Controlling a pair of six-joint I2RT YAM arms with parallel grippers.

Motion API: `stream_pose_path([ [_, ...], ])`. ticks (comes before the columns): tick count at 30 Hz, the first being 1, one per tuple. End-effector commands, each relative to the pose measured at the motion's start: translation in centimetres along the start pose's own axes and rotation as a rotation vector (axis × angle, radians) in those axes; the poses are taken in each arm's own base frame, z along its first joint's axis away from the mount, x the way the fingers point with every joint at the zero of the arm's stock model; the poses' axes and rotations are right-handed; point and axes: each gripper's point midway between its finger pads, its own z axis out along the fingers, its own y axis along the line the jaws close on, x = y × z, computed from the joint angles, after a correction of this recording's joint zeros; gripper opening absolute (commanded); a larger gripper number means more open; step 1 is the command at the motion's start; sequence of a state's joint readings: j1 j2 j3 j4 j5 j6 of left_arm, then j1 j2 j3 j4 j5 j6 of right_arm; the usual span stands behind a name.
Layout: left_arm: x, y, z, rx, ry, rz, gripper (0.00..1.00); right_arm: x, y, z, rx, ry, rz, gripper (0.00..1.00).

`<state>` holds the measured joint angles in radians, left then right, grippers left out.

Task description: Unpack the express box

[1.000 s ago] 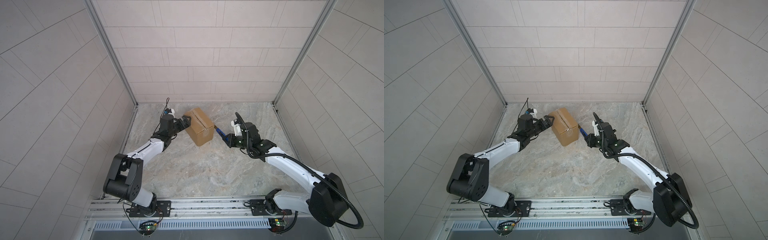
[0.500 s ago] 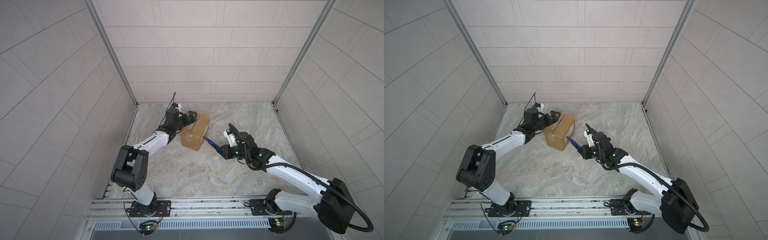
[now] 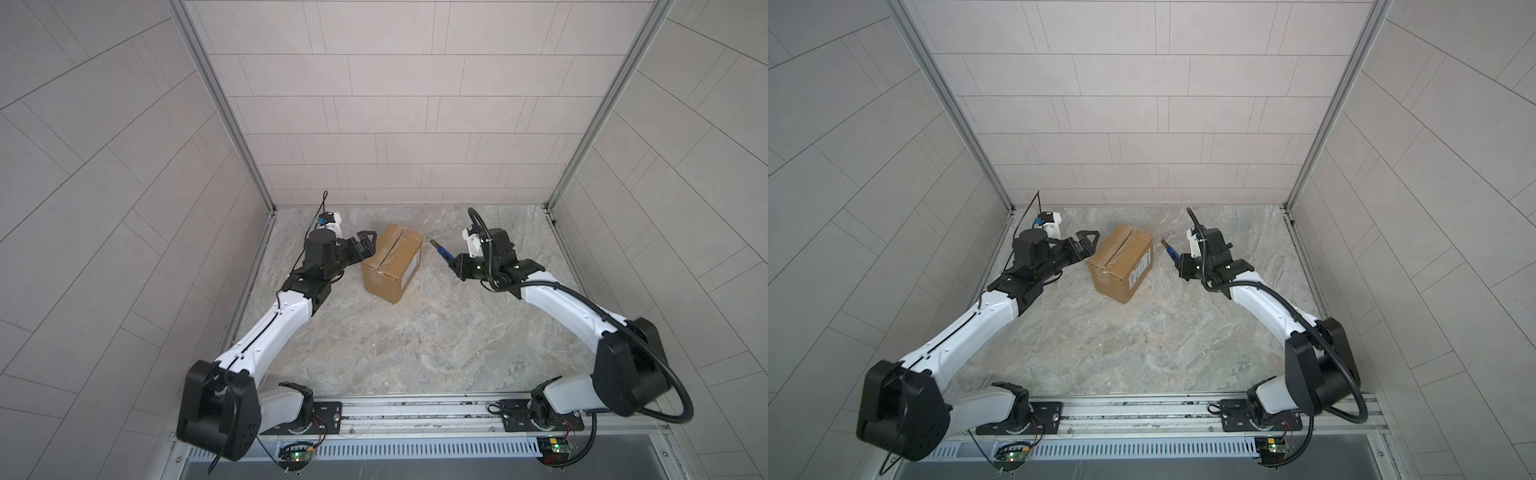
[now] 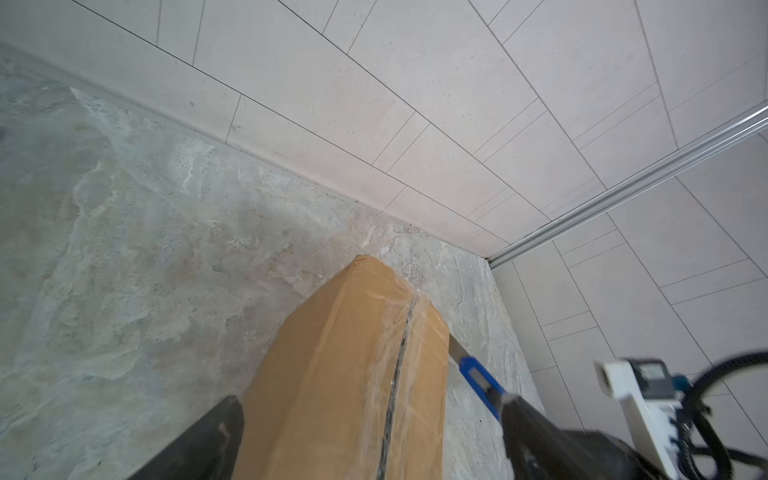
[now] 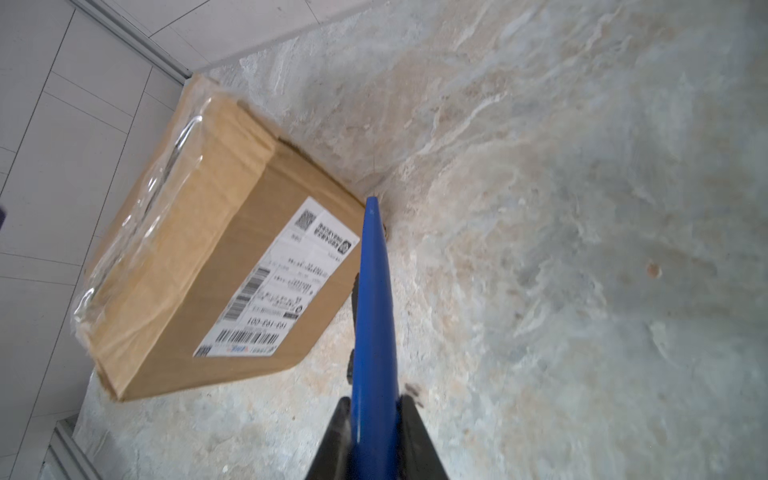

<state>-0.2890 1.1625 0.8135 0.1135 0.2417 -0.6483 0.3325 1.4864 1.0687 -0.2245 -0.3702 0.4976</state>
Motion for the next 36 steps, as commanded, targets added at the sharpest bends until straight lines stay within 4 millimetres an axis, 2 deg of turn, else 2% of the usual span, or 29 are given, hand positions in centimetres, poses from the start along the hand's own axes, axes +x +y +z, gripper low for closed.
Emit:
stream_pose_path([
  [1,3.0,2.2,-2.0,-0.060,0.021,-0.045,1.00,-2.6,0.5,1.3,-0.056,-0.008,-0.087,0.00],
  [4,5.0,2.7,-3.5,-0.071,0.018,-0.074,1.00,-4.0,1.0,2.7,-0.121,0.009,-0.119,0.00],
  [7,6.4,2.7,-4.0,-0.060,0.015,-0.107,1.00,-4.8,1.4,3.8,-0.161,0.029,-0.135,0.00],
  [11,7.1,2.7,-3.4,-0.039,0.014,-0.153,1.00,-4.6,1.8,4.7,-0.191,0.077,-0.158,0.00],
  [17,6.8,1.9,-1.4,-0.006,0.015,-0.178,1.00,-3.2,2.0,4.1,-0.213,0.104,-0.170,0.00],
  [24,5.3,1.4,1.4,-0.018,0.006,-0.162,1.00,-0.5,2.4,2.3,-0.228,0.144,-0.163,0.00],
  [29,3.3,1.3,3.8,-0.009,0.015,-0.168,1.00,3.1,3.1,0.0,-0.257,0.189,-0.150,0.00],
  [32,2.9,1.2,5.7,-0.008,0.044,-0.150,1.00,5.6,3.4,-1.5,-0.257,0.217,-0.117,0.00],
  [36,1.9,1.4,7.7,-0.005,0.062,-0.133,1.00,8.2,1.5,-3.2,-0.129,0.212,-0.060,0.00],
])
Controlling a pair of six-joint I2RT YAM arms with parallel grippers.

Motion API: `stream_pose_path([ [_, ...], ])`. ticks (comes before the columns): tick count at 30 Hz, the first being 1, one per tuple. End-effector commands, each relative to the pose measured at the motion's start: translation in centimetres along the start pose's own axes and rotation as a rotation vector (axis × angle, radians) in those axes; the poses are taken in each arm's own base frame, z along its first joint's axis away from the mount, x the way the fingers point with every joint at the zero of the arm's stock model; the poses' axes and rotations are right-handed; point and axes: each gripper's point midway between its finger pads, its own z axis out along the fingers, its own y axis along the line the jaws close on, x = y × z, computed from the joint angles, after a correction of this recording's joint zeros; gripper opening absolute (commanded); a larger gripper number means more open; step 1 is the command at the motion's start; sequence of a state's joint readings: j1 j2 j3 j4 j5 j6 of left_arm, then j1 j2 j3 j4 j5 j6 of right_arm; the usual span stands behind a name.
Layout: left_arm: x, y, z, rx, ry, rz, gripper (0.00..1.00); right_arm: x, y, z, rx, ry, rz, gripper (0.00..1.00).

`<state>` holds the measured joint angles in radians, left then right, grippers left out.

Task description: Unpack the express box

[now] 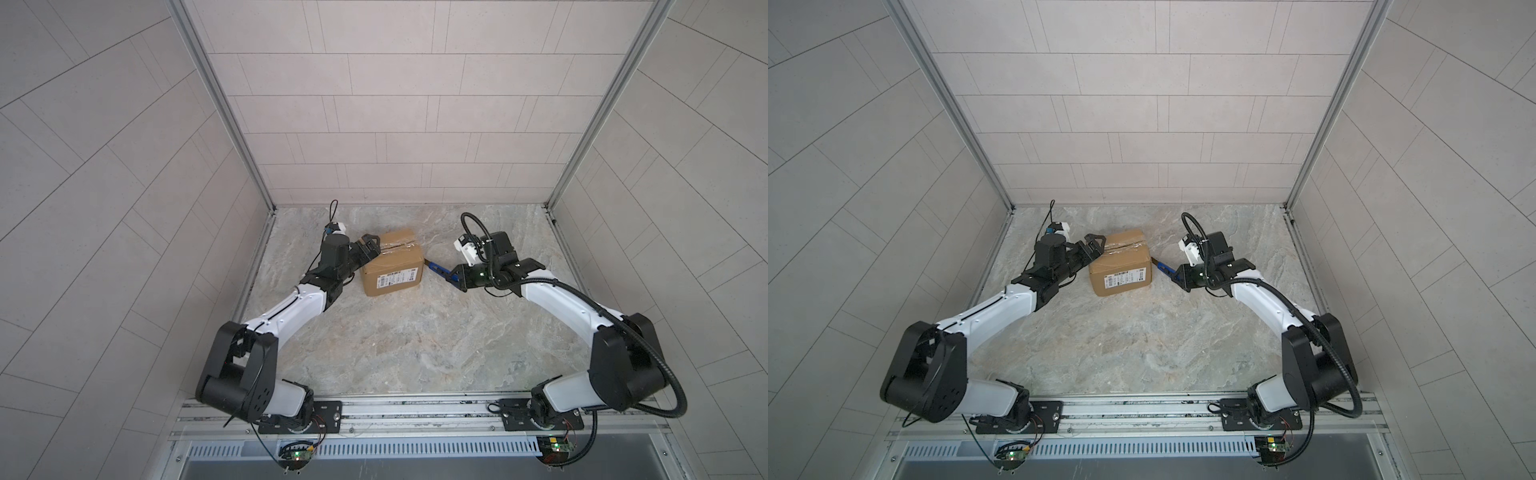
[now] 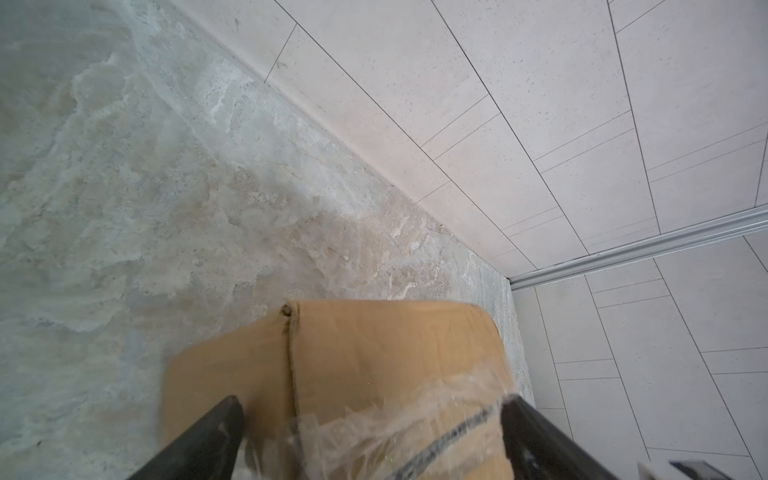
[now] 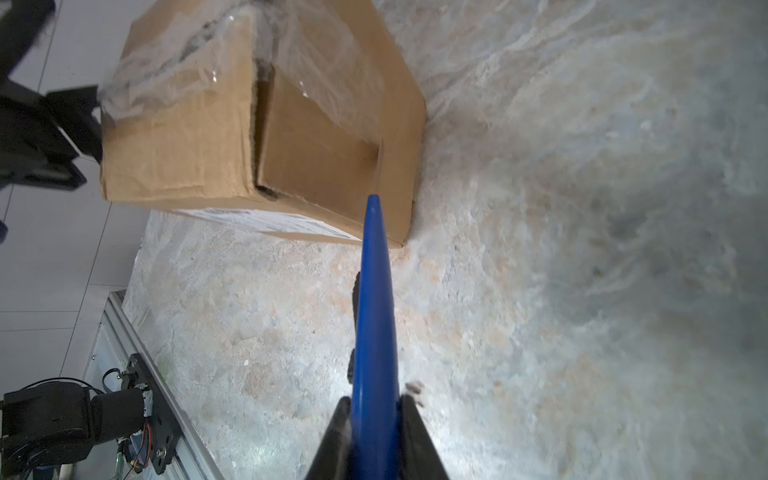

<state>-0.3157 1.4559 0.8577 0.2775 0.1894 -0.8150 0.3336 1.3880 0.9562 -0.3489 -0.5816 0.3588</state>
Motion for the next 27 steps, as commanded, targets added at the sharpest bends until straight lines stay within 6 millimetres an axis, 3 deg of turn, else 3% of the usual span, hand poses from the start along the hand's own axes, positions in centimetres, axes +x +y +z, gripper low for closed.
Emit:
stream_pose_path([
  [1,-1.2,-1.7,0.8,0.063,0.018,0.038,1.00,2.1,-0.2,-1.2,0.052,-0.002,0.045,0.00],
  [5,-3.5,-1.2,0.3,0.051,-0.003,0.047,1.00,1.3,-1.7,-2.7,0.142,-0.097,0.034,0.00],
  [10,-3.9,-1.1,-2.7,0.023,-0.028,0.087,1.00,-3.0,-2.4,-2.0,0.142,-0.157,0.032,0.00],
  [16,-0.6,1.0,-7.3,-0.010,-0.025,0.043,1.00,-9.5,-2.4,0.5,0.090,-0.174,-0.020,0.00],
  [18,0.9,0.6,-8.6,-0.008,-0.008,0.061,1.00,-11.2,-2.0,1.5,0.052,-0.170,-0.062,0.00],
  [23,3.7,-0.2,-10.8,-0.006,0.016,0.075,1.00,-13.0,-0.6,3.9,-0.065,-0.122,-0.130,0.00],
  [27,5.0,0.2,-11.5,0.017,0.014,0.019,1.00,-12.7,-0.8,4.7,-0.072,-0.076,-0.157,0.00],
])
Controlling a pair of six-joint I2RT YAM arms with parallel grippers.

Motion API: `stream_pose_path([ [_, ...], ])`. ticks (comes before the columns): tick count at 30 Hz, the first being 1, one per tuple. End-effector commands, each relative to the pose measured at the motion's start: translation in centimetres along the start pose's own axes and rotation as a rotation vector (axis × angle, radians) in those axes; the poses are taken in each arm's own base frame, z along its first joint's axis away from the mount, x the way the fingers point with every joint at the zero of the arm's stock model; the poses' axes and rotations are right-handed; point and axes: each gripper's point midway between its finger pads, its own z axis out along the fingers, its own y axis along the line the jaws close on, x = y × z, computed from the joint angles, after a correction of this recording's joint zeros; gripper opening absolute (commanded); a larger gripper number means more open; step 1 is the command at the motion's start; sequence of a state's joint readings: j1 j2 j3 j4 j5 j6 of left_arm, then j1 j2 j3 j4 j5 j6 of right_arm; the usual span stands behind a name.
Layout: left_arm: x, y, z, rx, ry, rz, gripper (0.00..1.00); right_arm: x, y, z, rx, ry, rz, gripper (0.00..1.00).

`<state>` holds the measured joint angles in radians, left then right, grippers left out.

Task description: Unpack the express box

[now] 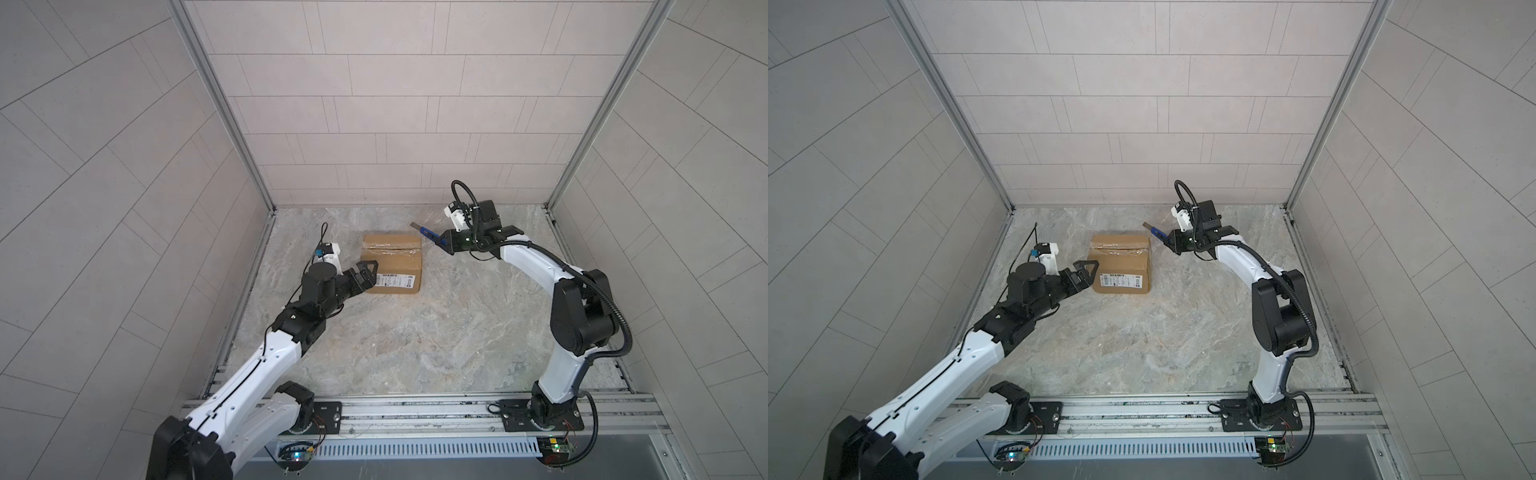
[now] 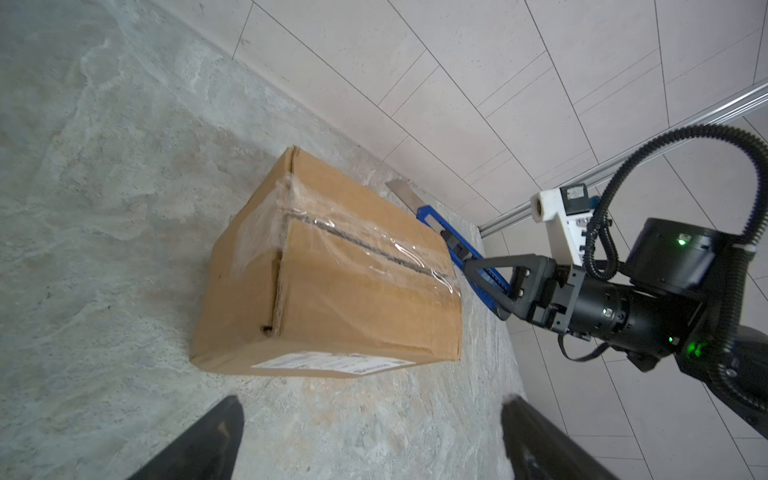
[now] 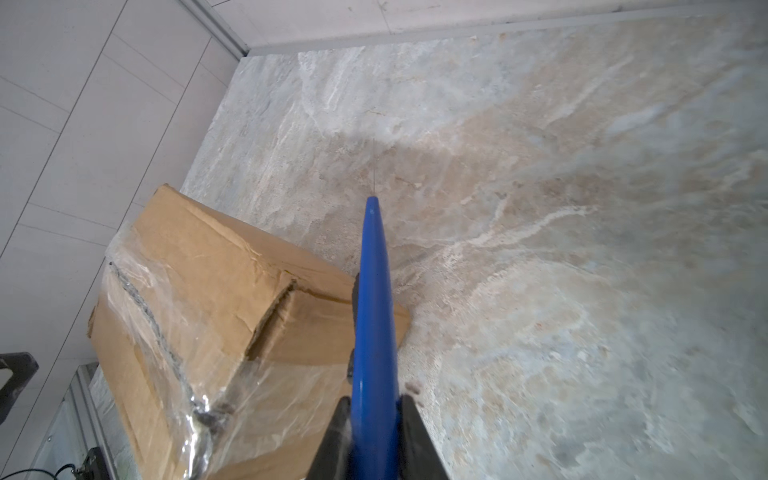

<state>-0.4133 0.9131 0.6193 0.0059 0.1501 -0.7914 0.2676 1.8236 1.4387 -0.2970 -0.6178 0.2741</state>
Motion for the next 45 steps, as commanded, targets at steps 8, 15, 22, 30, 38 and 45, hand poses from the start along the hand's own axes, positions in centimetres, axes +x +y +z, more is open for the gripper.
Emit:
stream_pose_path([
  [8,1.8,0.7,2.5,-0.011,0.040,-0.055,1.00,2.4,1.3,-0.9,-0.059,0.051,-0.035,0.00],
  [15,0.8,1.1,5.9,-0.083,0.063,0.005,1.00,5.0,2.1,-2.2,-0.071,0.030,0.024,0.00],
  [22,-1.5,2.2,8.8,-0.113,0.052,-0.002,1.00,9.0,2.2,-4.4,-0.033,0.036,0.091,0.00],
  [30,-3.7,1.6,11.1,-0.083,0.061,0.015,1.00,11.1,1.5,-8.1,0.075,-0.035,0.168,0.00],
  [38,-3.3,1.0,10.3,-0.044,0.066,0.003,1.00,10.6,1.2,-11.7,0.164,-0.149,0.168,0.00],
  [45,-2.5,-0.4,10.2,0.010,0.070,-0.026,1.00,6.3,2.1,-9.4,0.084,-0.198,0.129,0.00],
])
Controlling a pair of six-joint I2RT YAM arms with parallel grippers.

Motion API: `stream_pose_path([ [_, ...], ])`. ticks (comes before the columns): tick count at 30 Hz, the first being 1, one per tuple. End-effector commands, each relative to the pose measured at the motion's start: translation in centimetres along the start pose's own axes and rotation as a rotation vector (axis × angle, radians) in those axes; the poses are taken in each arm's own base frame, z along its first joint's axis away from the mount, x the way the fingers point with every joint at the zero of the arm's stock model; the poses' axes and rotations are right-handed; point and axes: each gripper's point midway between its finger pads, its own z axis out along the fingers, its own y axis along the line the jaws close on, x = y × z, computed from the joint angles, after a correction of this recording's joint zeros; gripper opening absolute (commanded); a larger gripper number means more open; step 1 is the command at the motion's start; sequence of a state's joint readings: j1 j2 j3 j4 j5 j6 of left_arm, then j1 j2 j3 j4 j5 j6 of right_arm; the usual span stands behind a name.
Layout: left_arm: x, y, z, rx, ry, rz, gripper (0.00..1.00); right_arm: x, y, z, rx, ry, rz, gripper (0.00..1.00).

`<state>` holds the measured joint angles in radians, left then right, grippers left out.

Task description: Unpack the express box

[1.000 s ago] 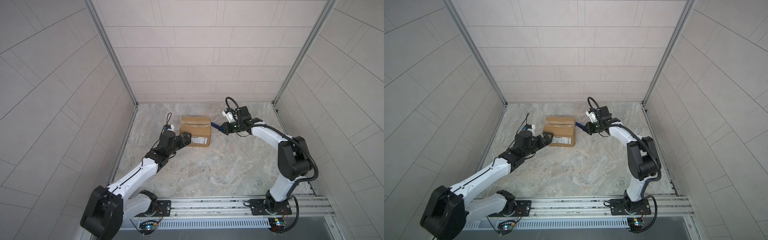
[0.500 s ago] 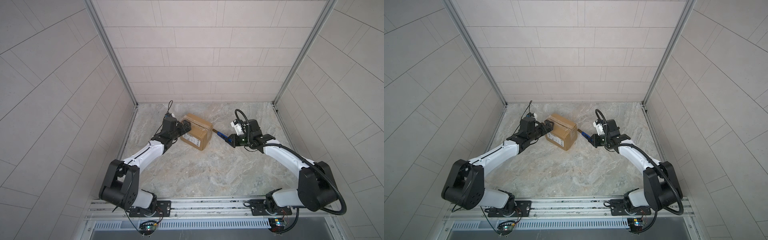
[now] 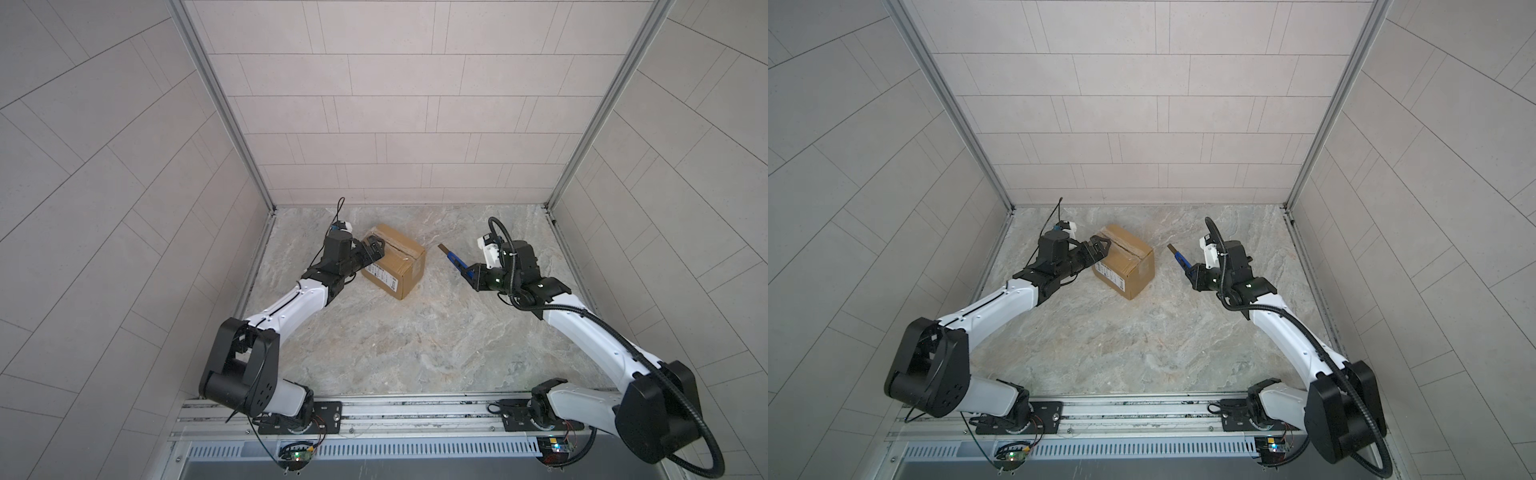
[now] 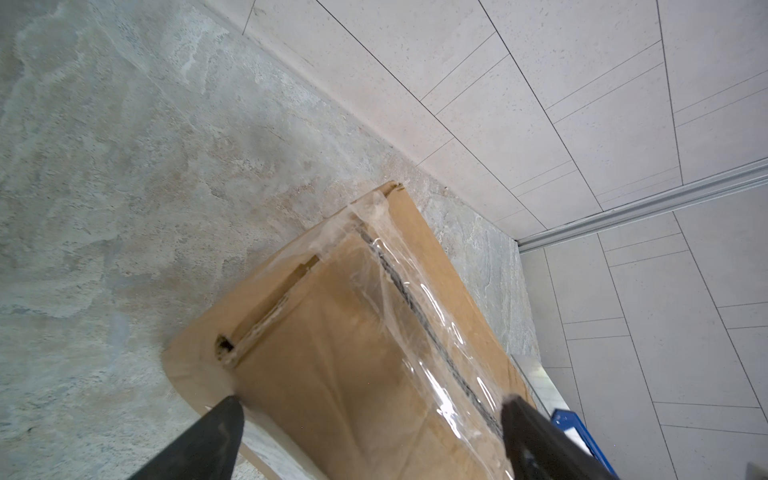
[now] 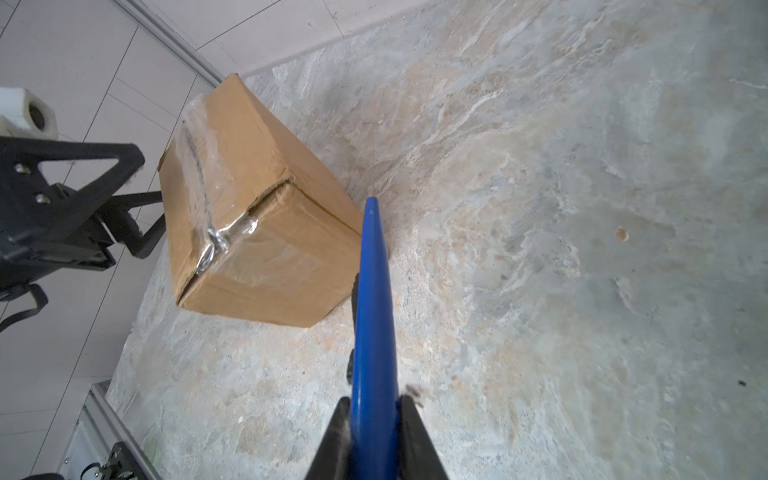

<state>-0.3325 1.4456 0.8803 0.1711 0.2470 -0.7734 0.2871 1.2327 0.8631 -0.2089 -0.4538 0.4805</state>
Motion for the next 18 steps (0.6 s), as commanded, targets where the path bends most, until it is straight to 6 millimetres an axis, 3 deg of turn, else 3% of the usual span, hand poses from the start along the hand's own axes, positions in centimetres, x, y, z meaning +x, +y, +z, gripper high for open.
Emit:
stream_pose_path([
  [1,0.1,-2.3,-0.8,0.070,-0.015,0.008,1.00,-2.8,1.4,0.9,-0.061,-0.062,-0.021,0.00],
  [5,0.9,-2.3,-0.7,0.063,-0.010,0.010,1.00,-2.9,3.4,2.8,-0.143,-0.017,-0.021,0.00],
  [9,0.7,-2.0,-0.1,0.042,-0.012,0.022,1.00,-1.7,4.7,3.0,-0.164,0.022,-0.031,0.00],
  [13,0.2,-1.9,0.5,0.041,-0.008,0.024,1.00,-0.1,3.9,1.9,-0.112,0.035,0.013,0.00],
  [18,0.0,-1.8,0.8,0.041,0.001,0.035,1.00,0.8,2.5,-1.2,-0.045,-0.029,0.037,0.00],
])
